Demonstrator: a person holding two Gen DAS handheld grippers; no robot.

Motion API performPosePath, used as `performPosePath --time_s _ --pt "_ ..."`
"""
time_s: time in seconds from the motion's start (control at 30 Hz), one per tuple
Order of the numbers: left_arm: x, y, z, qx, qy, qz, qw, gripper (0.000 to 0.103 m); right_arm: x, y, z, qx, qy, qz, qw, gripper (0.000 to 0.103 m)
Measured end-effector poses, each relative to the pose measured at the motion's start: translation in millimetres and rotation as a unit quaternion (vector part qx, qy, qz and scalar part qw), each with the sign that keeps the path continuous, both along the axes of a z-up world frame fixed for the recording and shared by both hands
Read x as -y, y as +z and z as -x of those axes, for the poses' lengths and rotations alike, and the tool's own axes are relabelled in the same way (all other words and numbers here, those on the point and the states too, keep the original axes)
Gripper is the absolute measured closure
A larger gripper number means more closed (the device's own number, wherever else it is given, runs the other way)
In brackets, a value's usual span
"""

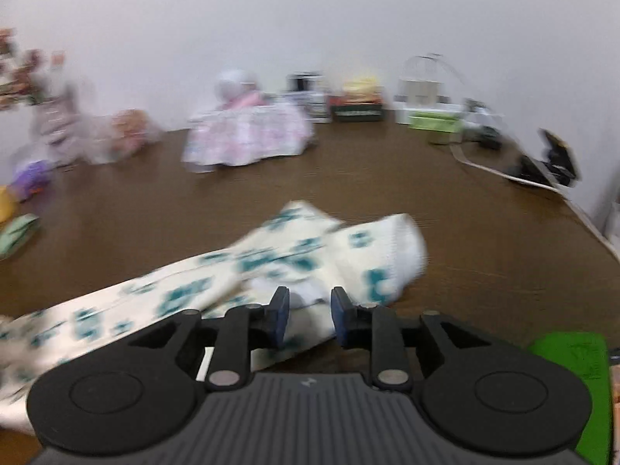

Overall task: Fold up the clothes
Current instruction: 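Lift the shirt with the right gripper and fold it lengthwise onto itself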

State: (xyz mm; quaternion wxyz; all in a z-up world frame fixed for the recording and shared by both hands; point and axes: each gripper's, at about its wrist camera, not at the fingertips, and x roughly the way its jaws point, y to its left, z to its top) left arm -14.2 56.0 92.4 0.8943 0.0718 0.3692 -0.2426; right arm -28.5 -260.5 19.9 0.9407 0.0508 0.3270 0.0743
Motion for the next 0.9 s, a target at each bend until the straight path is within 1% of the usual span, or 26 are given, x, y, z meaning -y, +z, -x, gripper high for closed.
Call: performPosePath --time_s 0.07,0.13,0.2,0.23,0.3,0.33,0.37,0.4,0.43,0.47,0.5,0.57,0.6,0.63,0.67,0.7,0.73,0.77,0.8,0.83,0.87,0.9 --pt "31.8 -9.1 -32.7 -0.027 -0.064 -0.039 0.9968 0.061 0.7 -4.0 6.6 -0.007 0.005 -0.001 1.0 0.079" --pt "68.2 -24.1 -57.8 -0.038 -0.105 -0.094 0.9893 0.061 5.7 -6.5 9.2 -0.01 -0.016 0.002 1.0 0.079" --pt "99.2 -39.5 -67.2 -0.024 -0.149 -0.132 0.9797 0.061 10.1 -7.4 10.9 -0.011 -0.033 0.0 0.999 0.079" --pt "110.1 -45.5 -69.6 -0.019 -0.165 -0.14 0.9761 0.059 10.8 -7.4 11.5 -0.01 -0.037 0.001 0.999 0.079" --pt "120.1 -54.8 -74.4 -0.017 -0.182 -0.14 0.9732 0.059 12.2 -7.8 11.1 -0.011 -0.043 -0.004 0.999 0.079" --pt "123.8 -57.9 -77.5 -0.016 -0.186 -0.138 0.9726 0.062 12.9 -8.3 9.6 -0.015 -0.044 -0.01 0.999 0.079" --pt "127.5 -60.3 -81.0 -0.016 -0.19 -0.134 0.9725 0.068 13.7 -8.7 8.1 -0.018 -0.045 -0.017 0.999 0.079" --pt "130.1 -61.3 -86.0 -0.021 -0.192 -0.125 0.973 0.084 13.8 -9.2 4.0 -0.023 -0.045 -0.024 0.998 0.082" --pt "132.4 -61.9 -91.4 -0.027 -0.195 -0.115 0.9737 0.093 13.8 -9.7 -0.6 -0.029 -0.044 -0.032 0.998 0.085" --pt "134.3 -62.5 -96.5 -0.03 -0.183 -0.112 0.9761 0.093 11.8 -10.2 -7.9 -0.032 -0.046 -0.029 0.998 0.09" --pt "136.0 -63.2 -101.5 -0.032 -0.168 -0.112 0.9789 0.093 9.2 -10.8 -15.9 -0.035 -0.048 -0.023 0.998 0.092" --pt "140.1 -66.5 -113.6 -0.025 -0.115 -0.118 0.9861 0.093 4.2 -11.9 -31.8 -0.041 -0.053 -0.012 0.998 0.092" --pt "142.3 -68.3 -119.8 -0.02 -0.086 -0.121 0.9887 0.093 1.7 -12.5 -39.7 -0.044 -0.055 -0.006 0.997 0.092" --pt "144.4 -70.1 -126.0 -0.016 -0.058 -0.124 0.9904 0.093 1.4 -12.0 -41.3 -0.043 -0.057 -0.011 0.997 0.09" --pt "144.4 -69.3 -129.9 -0.018 -0.041 -0.12 0.9917 0.093 1.5 -11.3 -41.6 -0.041 -0.059 -0.018 0.997 0.088" --pt "142.0 -66.1 -131.6 -0.026 -0.039 -0.116 0.9922 0.093 1.7 -10.6 -42.0 -0.038 -0.06 -0.025 0.997 0.087" --pt "134.1 -58.7 -126.9 -0.031 -0.048 -0.107 0.9926 0.091 1.8 -9.9 -42.3 -0.036 -0.062 -0.032 0.997 0.087" --pt "122.1 -51.7 -118.6 -0.027 -0.065 -0.099 0.9926 0.086 1.9 -9.2 -42.6 -0.034 -0.064 -0.039 0.997 0.087" --pt "109.4 -45.2 -109.7 -0.021 -0.083 -0.092 0.992 0.066 2.1 -8.5 -42.9 -0.032 -0.065 -0.047 0.996 0.085" --pt "97.8 -44.2 -102.9 -0.019 -0.089 -0.098 0.991 0.042 2.2 -7.9 -43.2 -0.03 -0.067 -0.054 0.996 0.076" --pt "86.6 -45.0 -96.8 -0.019 -0.091 -0.107 0.9899 0.039 2.3 -7.2 -43.5 -0.027 -0.069 -0.061 0.995 0.071" --pt "75.4 -45.7 -90.6 -0.018 -0.093 -0.116 0.9886 0.042 -2.2 -8.4 -39.3 -0.029 -0.058 -0.066 0.996 0.067"
